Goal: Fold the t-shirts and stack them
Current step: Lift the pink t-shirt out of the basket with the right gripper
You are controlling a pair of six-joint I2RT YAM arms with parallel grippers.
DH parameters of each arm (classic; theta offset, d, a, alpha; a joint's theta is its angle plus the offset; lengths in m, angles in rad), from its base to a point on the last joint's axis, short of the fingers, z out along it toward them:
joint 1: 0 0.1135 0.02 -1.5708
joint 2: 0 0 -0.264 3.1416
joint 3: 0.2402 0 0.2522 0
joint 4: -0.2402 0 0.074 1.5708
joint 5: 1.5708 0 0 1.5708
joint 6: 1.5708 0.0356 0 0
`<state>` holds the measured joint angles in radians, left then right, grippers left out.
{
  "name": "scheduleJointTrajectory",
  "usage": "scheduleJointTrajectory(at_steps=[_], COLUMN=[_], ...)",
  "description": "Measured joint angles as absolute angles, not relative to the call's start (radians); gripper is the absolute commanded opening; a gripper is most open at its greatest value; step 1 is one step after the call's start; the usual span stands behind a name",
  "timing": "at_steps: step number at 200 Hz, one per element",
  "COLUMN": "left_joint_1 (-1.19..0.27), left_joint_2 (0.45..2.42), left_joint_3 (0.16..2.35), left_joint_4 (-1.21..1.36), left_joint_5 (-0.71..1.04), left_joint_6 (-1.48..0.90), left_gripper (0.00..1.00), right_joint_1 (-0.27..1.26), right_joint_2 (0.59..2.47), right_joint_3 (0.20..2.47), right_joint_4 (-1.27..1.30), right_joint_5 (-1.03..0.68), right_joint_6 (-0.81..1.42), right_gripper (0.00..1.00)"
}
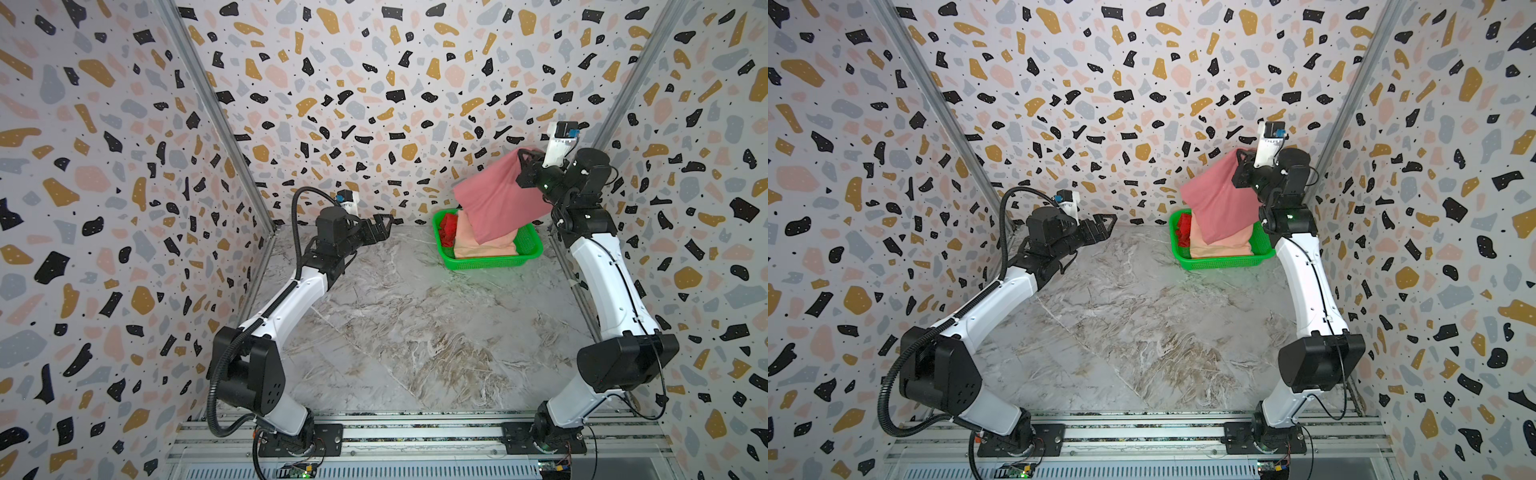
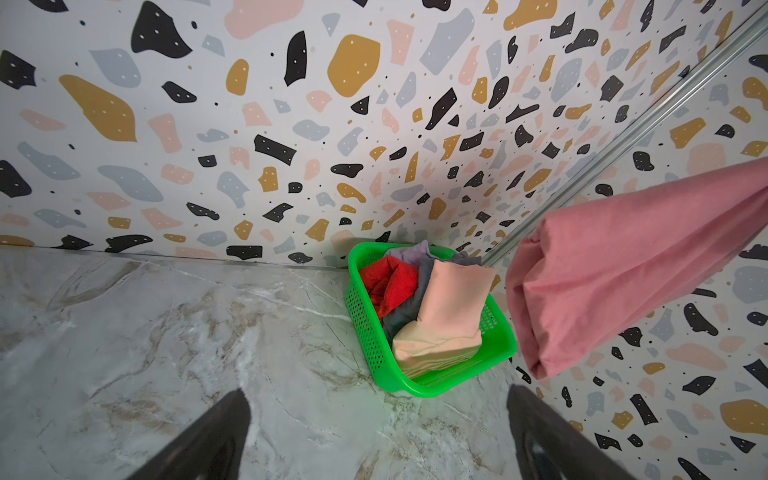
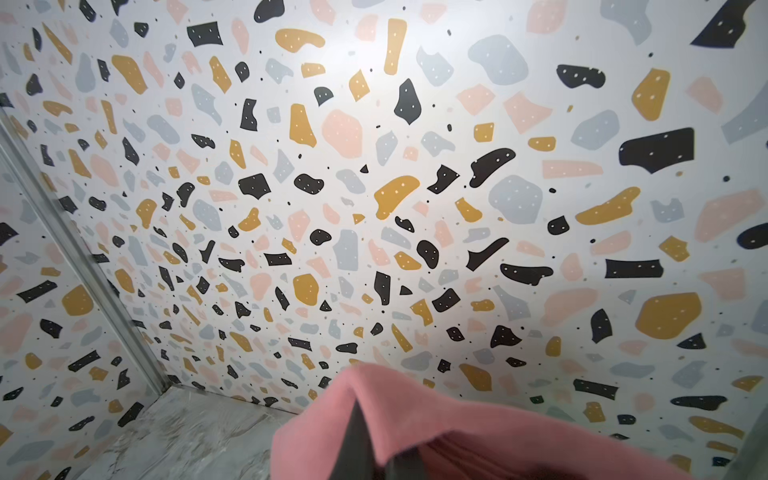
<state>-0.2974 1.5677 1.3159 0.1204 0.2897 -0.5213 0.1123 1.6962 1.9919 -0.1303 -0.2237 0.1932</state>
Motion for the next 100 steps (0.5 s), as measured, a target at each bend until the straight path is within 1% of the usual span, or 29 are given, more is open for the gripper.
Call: scheduleJointTrajectory(at_steps=[13, 48, 78, 100], left_joint_1=[-0.297, -0.297, -0.297, -0.297], left_joint_2=[1.568, 1.568, 1.568, 1.567], left_joint_3=[1.316, 1.316, 1.316, 1.316], left_joint_4=[0.112, 0.098, 0.073, 0.066], left_joint_5=[0.290, 0.290, 0.288, 0.283], left_joint_6=[-0.516, -0.511, -0.508, -0.508], left_gripper=[0.96, 0.96, 0.95, 0.95], right_joint_1=[0.124, 0.132, 0.148, 0.165], right_joint_2=[1.731, 1.836, 2.036, 2.088], right_joint_3=[2.043, 2.072, 2.318, 2.407], right_joint_4=[-0.191, -0.328, -0.501, -0.587], right_joint_5=[-0.187, -0.104, 0.001, 0.015], right_joint_6=[0.184, 0.174, 0.173, 0.182], right_gripper=[0.00, 0.00, 0.00, 0.00])
